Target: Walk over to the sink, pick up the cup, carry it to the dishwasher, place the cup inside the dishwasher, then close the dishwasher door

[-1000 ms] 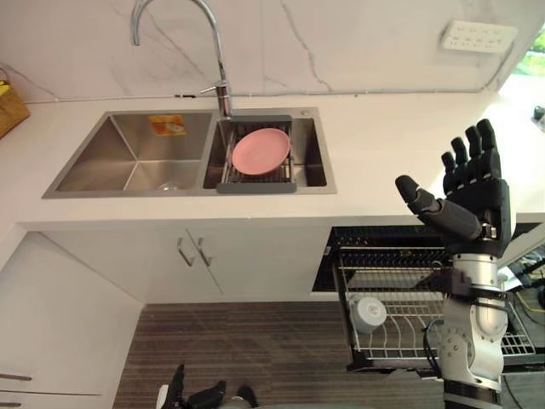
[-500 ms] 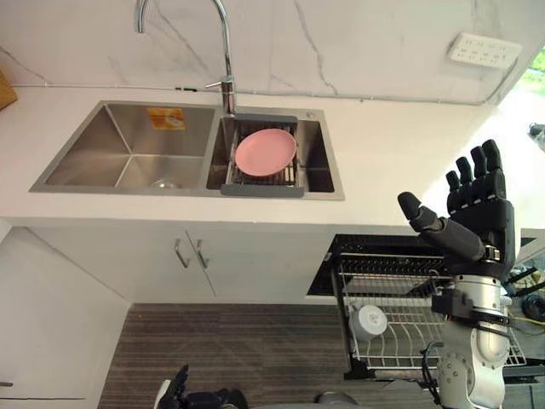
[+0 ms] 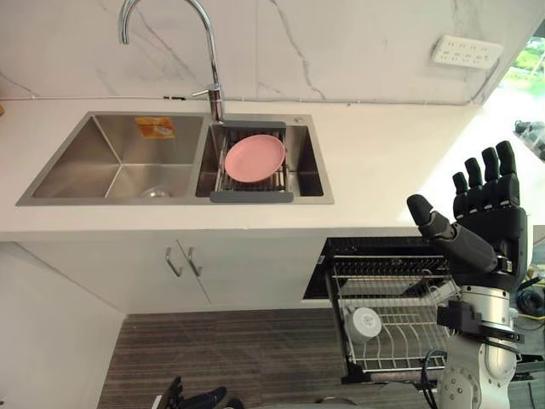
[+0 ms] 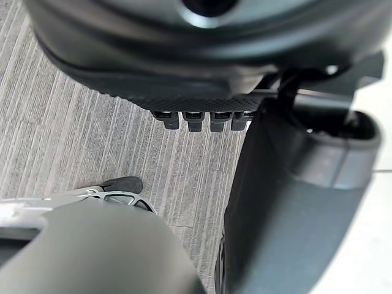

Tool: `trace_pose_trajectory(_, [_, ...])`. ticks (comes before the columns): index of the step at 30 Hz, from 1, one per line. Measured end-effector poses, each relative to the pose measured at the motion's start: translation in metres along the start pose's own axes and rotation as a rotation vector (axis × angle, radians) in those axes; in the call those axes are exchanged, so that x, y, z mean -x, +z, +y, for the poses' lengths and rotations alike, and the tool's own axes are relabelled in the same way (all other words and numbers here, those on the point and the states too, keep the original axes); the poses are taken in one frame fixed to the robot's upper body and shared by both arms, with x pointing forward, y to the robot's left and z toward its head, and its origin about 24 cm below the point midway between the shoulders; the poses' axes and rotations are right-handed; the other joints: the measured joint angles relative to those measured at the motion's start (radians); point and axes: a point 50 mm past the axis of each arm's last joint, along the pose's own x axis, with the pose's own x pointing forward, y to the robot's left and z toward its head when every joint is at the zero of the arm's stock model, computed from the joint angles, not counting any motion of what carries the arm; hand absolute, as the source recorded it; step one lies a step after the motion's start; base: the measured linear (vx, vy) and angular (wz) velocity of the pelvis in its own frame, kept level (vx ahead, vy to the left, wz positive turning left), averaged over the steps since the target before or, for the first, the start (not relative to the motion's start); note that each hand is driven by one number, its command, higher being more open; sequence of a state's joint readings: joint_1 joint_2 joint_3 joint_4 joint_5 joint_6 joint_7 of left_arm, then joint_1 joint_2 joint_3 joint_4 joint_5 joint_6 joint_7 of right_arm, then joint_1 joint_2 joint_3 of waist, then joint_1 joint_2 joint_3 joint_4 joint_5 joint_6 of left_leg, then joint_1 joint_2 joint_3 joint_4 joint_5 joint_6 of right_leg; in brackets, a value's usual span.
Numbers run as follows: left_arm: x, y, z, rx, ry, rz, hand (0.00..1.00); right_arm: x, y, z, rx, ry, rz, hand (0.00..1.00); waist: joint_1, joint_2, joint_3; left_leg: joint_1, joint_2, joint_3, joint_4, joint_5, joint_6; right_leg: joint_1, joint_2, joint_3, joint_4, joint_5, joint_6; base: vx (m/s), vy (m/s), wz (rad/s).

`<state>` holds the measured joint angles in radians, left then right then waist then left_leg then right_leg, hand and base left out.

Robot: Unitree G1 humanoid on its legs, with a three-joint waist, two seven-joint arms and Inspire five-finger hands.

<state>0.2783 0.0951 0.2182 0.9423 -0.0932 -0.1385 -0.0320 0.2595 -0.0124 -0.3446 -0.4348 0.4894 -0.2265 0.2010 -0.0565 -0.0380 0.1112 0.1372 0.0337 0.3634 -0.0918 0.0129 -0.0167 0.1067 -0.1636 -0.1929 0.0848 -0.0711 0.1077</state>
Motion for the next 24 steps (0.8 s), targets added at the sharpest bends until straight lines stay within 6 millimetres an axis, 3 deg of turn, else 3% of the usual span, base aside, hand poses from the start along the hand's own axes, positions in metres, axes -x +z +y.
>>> trace_pose_trajectory(19, [0.005,-0.007,-0.004,0.058,0.07,-0.036,1.0,0.015,-0.005,-0.005,0.022,0.007,0.082,1.0,0.016,0.029,-0.033,-0.017,0.008,-0.017,0.019,-0.004,0.001,0.002,0.011,-0.013,-0.002,0.0,-0.005,-0.02,-0.001,0.03])
trace_pose_trajectory(21, [0.006,-0.002,-0.004,-0.004,0.104,-0.069,1.0,0.012,-0.004,-0.004,0.017,0.023,0.075,1.0,0.017,0.037,-0.021,-0.095,0.046,-0.021,0.193,-0.087,-0.013,0.002,0.021,-0.014,0.004,-0.014,-0.028,-0.02,-0.053,-0.01])
trace_pose_trajectory(22, [0.008,0.001,-0.007,-0.044,0.123,-0.1,1.0,0.009,-0.003,0.0,-0.01,0.047,0.062,1.0,0.025,0.046,-0.009,-0.156,0.095,-0.017,0.373,-0.151,-0.017,0.005,0.031,-0.008,0.016,-0.044,-0.039,-0.1,-0.054,0.03])
trace_pose_trajectory(23, [0.007,0.009,-0.011,-0.085,0.134,-0.141,1.0,0.007,-0.001,0.003,-0.022,0.055,0.042,1.0,0.021,0.06,0.018,-0.263,0.166,-0.013,0.626,-0.18,-0.013,0.004,0.046,-0.018,0.047,-0.063,-0.039,-0.1,-0.035,0.1])
trace_pose_trajectory(24, [0.008,0.015,-0.011,-0.09,0.148,-0.172,1.0,0.007,-0.001,0.004,-0.024,0.059,0.042,1.0,0.017,0.059,0.027,-0.309,0.196,-0.017,0.722,-0.169,-0.018,0.011,0.05,-0.022,0.053,-0.07,-0.043,-0.1,-0.008,0.16])
